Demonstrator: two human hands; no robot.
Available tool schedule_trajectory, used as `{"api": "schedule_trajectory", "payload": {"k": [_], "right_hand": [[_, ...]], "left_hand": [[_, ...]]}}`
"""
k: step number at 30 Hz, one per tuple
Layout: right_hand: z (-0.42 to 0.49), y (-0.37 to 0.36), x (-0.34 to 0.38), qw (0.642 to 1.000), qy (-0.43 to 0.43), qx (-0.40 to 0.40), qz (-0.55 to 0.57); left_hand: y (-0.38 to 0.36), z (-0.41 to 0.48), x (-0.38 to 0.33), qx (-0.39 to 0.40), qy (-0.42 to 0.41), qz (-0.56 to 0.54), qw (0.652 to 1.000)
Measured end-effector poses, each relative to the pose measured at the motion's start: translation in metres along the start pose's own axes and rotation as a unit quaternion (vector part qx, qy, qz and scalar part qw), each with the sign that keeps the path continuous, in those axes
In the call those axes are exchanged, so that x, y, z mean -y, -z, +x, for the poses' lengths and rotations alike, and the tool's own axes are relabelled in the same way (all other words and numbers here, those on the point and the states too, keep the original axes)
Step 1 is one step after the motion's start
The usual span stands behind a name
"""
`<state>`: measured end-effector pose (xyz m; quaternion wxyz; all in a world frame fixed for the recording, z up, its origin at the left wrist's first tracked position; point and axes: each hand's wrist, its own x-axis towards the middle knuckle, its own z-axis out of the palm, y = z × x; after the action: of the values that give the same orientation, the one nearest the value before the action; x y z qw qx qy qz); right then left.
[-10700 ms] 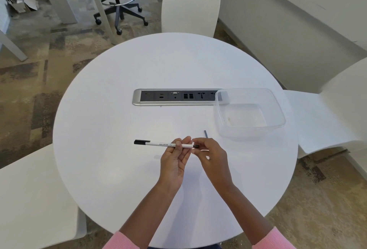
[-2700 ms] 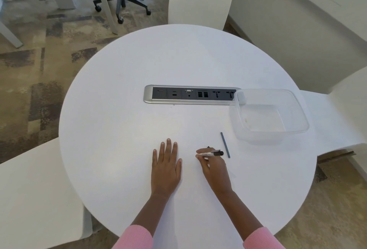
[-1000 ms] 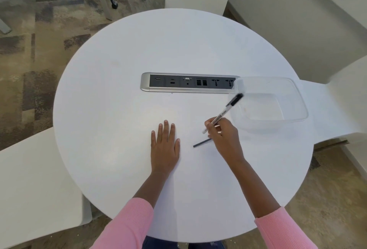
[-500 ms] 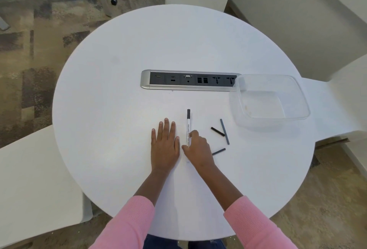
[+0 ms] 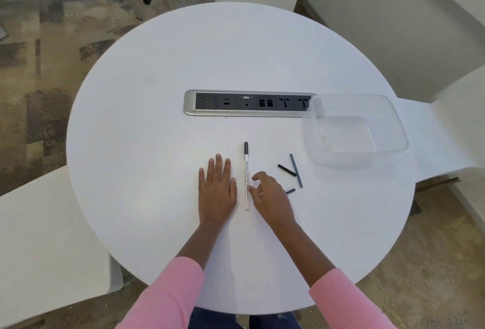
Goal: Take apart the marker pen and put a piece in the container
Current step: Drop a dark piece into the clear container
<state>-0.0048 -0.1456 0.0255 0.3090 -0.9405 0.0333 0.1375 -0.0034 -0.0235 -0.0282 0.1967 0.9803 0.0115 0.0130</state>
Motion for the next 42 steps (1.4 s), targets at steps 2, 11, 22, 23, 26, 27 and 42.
{"api": "schedule_trajectory", "payload": {"k": [2,11,22,23,26,27,42], "right_hand": [[-0.007,0.008,-0.011,0.999,0.038,-0.03,-0.012],[-0.023,0.026,-0.052,0.989,0.101,-0.051,-0.098],[-0.03,0.031,-0.06,0.964,0.202,-0.071,-0.161],[-0.029,0.033,-0.061,0.96,0.214,-0.069,-0.167],[-0.027,0.038,-0.062,0.952,0.239,-0.058,-0.18],[-0.026,0.042,-0.062,0.953,0.239,-0.057,-0.176],[0.107,0.181,-0.101,0.969,0.103,-0.117,-0.189]], "left_hand": [[-0.001,0.0,0.001,0.006,0.001,-0.002,1.0],[-0.001,0.0,0.0,0.009,0.003,-0.007,1.0],[0.002,0.0,-0.002,0.019,0.006,0.006,1.0],[0.003,-0.001,-0.002,0.018,0.008,0.006,1.0],[0.005,-0.002,-0.004,0.019,0.011,0.005,1.0],[0.006,-0.002,-0.005,0.02,0.013,0.005,1.0],[0.009,-0.003,-0.023,0.022,0.057,0.022,0.998]]}}
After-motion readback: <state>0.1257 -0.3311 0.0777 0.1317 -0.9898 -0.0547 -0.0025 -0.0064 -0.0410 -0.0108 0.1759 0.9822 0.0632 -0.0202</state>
